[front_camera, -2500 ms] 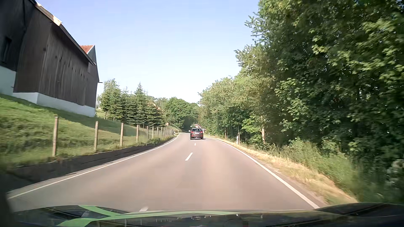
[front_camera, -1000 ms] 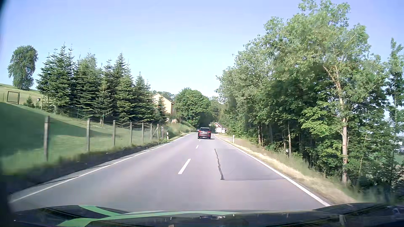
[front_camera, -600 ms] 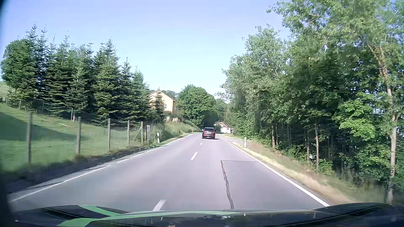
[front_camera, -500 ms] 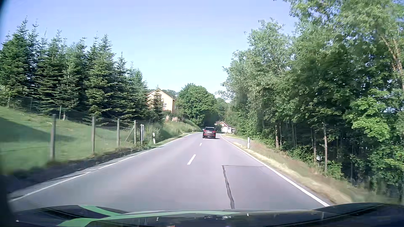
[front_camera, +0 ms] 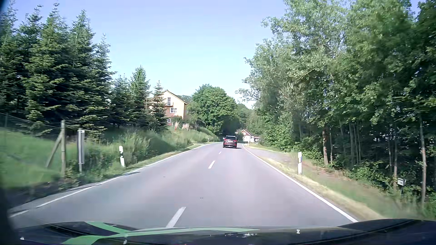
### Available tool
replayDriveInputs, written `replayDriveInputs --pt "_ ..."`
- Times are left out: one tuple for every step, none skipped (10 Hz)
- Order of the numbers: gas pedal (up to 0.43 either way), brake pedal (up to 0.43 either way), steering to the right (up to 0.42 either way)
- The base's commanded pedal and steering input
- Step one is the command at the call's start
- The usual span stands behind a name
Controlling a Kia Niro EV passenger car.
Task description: Follow the waypoints while adhering to traffic rules and regulations
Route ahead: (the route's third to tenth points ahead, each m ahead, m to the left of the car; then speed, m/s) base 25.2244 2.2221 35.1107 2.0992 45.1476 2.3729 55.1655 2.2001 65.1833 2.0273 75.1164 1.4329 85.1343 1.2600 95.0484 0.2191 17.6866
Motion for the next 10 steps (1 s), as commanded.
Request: replayDriveInputs --pt "0.067 0.000 -0.003" --pt "0.067 0.000 -0.003" --pt "0.067 0.000 -0.003" --pt "0.067 0.000 -0.003" --pt "0.079 0.000 -0.003" --pt "0.087 0.000 -0.003" --pt "0.118 0.000 -0.002" --pt "0.118 0.000 -0.001" --pt "0.118 0.000 0.000" --pt "0.118 0.000 0.001"
